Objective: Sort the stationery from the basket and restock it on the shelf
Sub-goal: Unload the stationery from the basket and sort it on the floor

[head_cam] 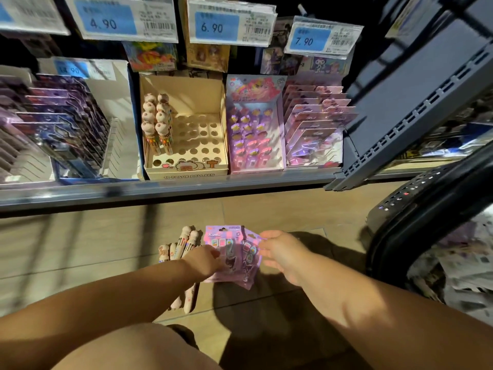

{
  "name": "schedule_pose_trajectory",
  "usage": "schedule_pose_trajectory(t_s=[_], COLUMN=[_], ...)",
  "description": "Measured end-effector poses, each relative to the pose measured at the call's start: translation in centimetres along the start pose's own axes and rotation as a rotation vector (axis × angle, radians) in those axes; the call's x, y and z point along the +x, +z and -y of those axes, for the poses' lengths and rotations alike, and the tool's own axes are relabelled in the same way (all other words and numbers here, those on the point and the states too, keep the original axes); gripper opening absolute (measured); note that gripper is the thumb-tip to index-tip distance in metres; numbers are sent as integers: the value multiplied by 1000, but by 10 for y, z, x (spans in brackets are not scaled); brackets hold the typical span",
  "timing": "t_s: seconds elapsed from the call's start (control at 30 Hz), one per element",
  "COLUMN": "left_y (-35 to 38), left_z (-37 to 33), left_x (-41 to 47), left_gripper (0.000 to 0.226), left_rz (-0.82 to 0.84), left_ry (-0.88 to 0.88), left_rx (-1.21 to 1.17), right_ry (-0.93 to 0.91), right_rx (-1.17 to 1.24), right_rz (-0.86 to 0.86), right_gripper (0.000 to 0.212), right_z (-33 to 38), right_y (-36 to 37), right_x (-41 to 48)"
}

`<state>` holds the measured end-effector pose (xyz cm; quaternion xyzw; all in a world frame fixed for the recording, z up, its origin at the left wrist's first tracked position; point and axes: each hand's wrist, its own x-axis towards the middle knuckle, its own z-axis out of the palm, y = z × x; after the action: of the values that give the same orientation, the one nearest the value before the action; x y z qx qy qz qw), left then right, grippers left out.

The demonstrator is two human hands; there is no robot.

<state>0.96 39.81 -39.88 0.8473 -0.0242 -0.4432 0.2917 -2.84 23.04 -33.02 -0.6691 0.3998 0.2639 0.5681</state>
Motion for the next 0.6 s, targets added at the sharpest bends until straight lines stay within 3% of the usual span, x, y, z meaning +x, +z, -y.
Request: schedule_pose_trajectory(t_s=[0.1, 0.27, 0.47, 0.6], left_y=[-10, -32, -33, 1], left_z=[-23, -88, -190, -243], left_x=[-9, -32, -77, -101], left_gripper=[14, 26, 28, 15], left_rz=[-6, -64, -145, -209], left_ry=[87, 264, 518, 751], left_rx=[-14, 14, 67, 119], right_ry=[-103, -322, -565, -682], right_rx=[-4, 41, -188, -276], right_rz=[-2, -33, -70, -166], right_gripper=[32, 22, 15, 11], right_z=[17, 48, 78, 68], right_y=[-14, -48, -125, -187], right_x=[-23, -68, -140, -179])
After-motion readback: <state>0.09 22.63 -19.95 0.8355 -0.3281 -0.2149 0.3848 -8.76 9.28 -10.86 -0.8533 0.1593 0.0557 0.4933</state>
